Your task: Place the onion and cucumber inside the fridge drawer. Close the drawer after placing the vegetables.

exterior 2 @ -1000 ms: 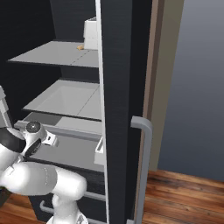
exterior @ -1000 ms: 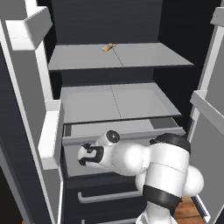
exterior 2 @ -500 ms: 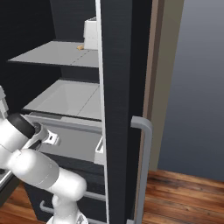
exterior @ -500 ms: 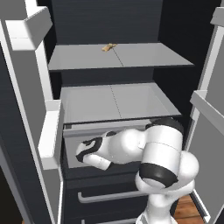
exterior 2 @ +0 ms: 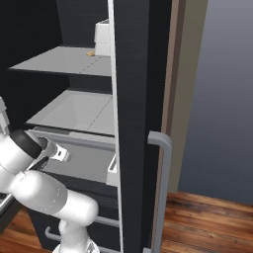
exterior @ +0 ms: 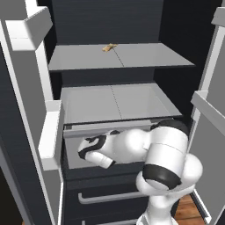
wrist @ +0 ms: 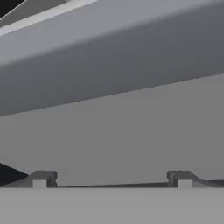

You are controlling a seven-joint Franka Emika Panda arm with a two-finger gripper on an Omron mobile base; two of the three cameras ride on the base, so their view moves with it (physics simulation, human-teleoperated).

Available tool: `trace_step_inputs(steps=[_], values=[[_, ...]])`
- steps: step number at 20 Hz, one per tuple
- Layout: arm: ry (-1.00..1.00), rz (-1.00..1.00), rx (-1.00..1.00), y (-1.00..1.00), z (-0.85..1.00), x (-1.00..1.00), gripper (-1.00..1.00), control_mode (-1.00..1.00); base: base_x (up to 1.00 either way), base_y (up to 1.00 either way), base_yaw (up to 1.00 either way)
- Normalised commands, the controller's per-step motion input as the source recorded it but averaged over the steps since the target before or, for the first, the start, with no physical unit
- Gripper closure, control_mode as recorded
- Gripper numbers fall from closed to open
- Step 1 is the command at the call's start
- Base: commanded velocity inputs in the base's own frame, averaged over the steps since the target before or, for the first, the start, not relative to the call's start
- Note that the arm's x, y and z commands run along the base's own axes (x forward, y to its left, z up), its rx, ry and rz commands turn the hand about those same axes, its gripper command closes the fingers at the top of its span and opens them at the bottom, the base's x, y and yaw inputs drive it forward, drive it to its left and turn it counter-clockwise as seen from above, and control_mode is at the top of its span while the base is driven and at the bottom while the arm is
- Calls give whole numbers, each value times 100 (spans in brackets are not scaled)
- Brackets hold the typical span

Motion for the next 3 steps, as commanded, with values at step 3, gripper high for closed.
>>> trace_step_inputs(steps=[3], values=[[0, -6, 0, 0, 34, 30, -100, -100, 0, 0, 0]])
